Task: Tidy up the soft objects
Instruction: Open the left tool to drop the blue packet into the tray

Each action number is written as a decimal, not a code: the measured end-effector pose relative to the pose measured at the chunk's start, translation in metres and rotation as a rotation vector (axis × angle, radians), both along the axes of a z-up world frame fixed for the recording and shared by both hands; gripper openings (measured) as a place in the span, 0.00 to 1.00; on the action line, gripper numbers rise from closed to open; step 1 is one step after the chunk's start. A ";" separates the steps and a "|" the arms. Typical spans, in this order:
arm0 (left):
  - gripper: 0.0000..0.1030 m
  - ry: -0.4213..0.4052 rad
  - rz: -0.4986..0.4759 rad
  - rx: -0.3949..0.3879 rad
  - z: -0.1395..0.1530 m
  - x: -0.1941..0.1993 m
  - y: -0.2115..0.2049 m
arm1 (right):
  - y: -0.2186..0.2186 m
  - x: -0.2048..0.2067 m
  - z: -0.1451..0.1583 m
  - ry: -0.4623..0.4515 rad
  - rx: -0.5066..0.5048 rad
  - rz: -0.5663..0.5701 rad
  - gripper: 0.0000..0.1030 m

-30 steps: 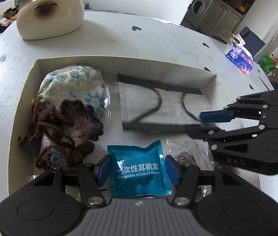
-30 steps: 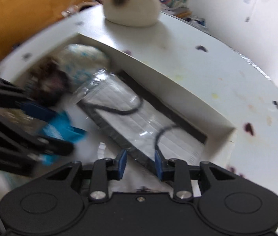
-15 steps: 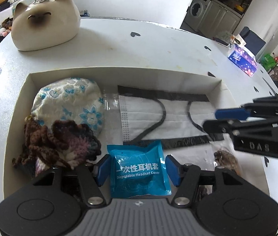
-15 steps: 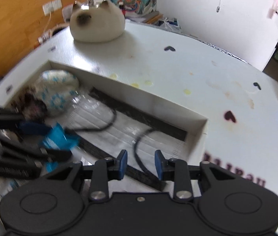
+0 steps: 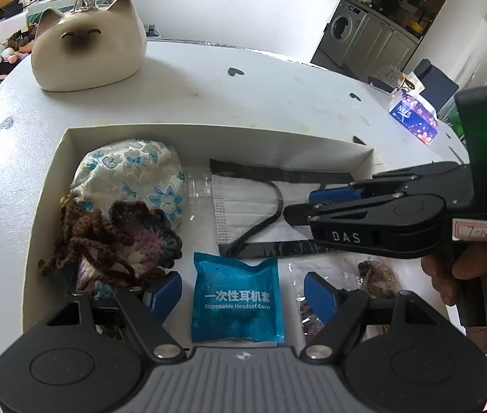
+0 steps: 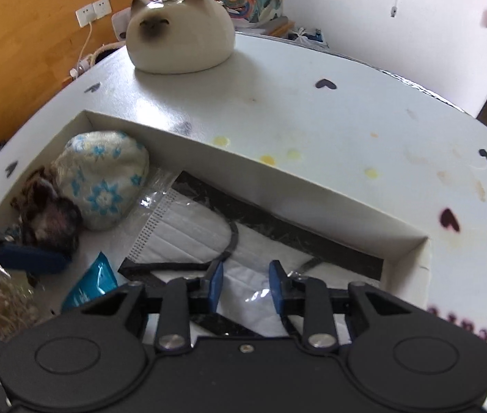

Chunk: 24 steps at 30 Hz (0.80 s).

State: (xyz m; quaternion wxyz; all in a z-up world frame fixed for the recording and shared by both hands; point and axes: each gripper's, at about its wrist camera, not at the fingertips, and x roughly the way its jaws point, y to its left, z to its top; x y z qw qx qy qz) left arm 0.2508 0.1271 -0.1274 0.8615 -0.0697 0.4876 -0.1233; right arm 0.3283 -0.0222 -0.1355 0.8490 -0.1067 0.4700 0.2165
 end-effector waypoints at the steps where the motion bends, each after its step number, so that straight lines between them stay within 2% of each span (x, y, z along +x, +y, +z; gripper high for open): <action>1: 0.76 -0.003 -0.002 -0.001 0.001 -0.001 0.000 | -0.001 0.000 0.000 0.003 0.003 -0.006 0.28; 5: 0.76 -0.012 -0.010 -0.004 0.003 -0.005 0.003 | -0.001 0.001 -0.001 0.007 -0.010 -0.023 0.28; 7: 0.76 -0.021 -0.012 -0.006 0.005 -0.008 0.006 | 0.000 0.000 -0.002 0.001 -0.005 -0.033 0.33; 10: 0.76 -0.031 -0.013 -0.006 0.008 -0.010 0.008 | 0.002 -0.001 -0.002 0.007 0.025 -0.038 0.39; 12: 0.77 -0.040 -0.012 -0.005 0.010 -0.011 0.008 | 0.000 -0.003 0.000 0.010 0.055 -0.052 0.37; 17: 0.77 -0.068 -0.009 -0.002 0.019 -0.016 0.008 | -0.019 -0.020 0.024 -0.037 0.143 -0.107 0.39; 24: 0.79 -0.125 0.009 0.014 0.040 -0.030 0.004 | -0.042 -0.058 0.060 -0.111 0.201 -0.129 0.42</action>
